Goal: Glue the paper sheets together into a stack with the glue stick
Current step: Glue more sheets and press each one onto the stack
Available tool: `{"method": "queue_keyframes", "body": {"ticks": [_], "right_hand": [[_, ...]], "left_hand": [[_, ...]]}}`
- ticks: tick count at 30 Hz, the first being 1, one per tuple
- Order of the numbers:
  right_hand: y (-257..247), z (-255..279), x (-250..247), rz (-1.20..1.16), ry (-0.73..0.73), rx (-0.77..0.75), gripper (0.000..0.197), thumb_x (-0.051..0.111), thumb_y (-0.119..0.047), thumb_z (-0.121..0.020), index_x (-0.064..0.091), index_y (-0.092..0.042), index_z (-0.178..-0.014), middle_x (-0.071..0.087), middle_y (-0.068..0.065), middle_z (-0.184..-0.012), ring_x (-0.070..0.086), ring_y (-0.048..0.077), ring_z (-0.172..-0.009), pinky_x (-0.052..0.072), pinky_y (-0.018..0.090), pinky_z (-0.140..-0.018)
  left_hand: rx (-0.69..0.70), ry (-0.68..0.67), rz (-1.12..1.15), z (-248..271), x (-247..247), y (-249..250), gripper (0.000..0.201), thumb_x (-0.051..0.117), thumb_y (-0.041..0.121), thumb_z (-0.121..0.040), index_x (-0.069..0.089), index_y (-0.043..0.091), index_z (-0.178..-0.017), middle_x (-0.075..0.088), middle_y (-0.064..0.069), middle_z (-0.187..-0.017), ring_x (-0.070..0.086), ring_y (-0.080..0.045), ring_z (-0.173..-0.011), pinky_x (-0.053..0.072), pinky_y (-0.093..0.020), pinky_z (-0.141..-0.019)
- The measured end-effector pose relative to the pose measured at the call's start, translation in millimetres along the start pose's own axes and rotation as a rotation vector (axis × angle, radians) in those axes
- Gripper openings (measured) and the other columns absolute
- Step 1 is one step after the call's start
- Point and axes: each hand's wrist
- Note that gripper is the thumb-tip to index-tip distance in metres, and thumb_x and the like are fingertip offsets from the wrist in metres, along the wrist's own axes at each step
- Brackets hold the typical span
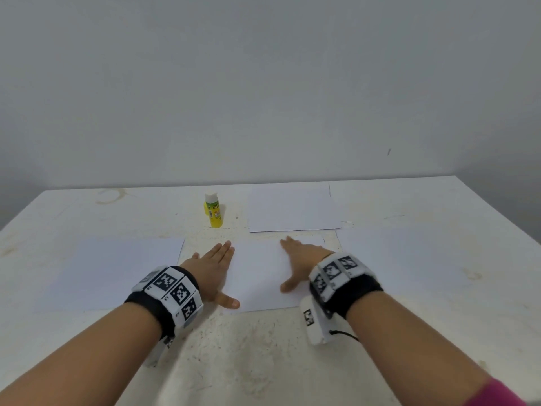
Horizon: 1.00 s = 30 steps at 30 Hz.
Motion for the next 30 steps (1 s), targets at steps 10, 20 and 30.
{"method": "queue_keyframes", "body": {"ticks": [10,20,30], "right_hand": [[29.7,16.6,-2.4,0.021,0.131,0.163,0.098,0.081,-0.046,-0.069,0.028,-0.004,-0.140,0.042,0.011,-0.141,0.044,0.027,-0.128,0.035,0.041,-0.108],[4.0,23.9,9.4,0.081,0.171,0.225,0.044,0.063,-0.021,-0.089,0.048,-0.004,-0.127,0.037,0.015,-0.133,0.054,0.029,-0.111,0.043,0.032,-0.083],[-28.6,16.5,17.9,0.082,0.101,0.114,0.072,0.061,-0.050,-0.087,0.032,-0.011,-0.140,0.036,0.013,-0.137,0.029,0.037,-0.130,0.040,0.045,-0.099]], "left_hand": [[0.027,0.034,-0.063,-2.6,1.3,-6.3,0.141,0.039,0.089,-0.049,-0.018,0.009,-0.150,-0.022,-0.002,-0.158,-0.014,-0.019,-0.147,0.005,-0.052,-0.117],[0.114,0.396,-0.054,0.7,-7.9,16.0,0.060,0.035,0.058,-0.096,0.039,0.016,-0.139,0.036,-0.002,-0.145,0.038,-0.019,-0.127,0.036,-0.033,-0.101],[0.210,0.365,0.059,10.9,-8.8,42.6,0.028,0.071,0.031,-0.083,0.059,0.024,-0.107,0.065,0.010,-0.102,0.052,-0.009,-0.090,0.035,-0.020,-0.066]]}}
Point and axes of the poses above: each hand's wrist, its own z-axis away from the middle knuckle, its own x-axis out of the palm, y = z × x
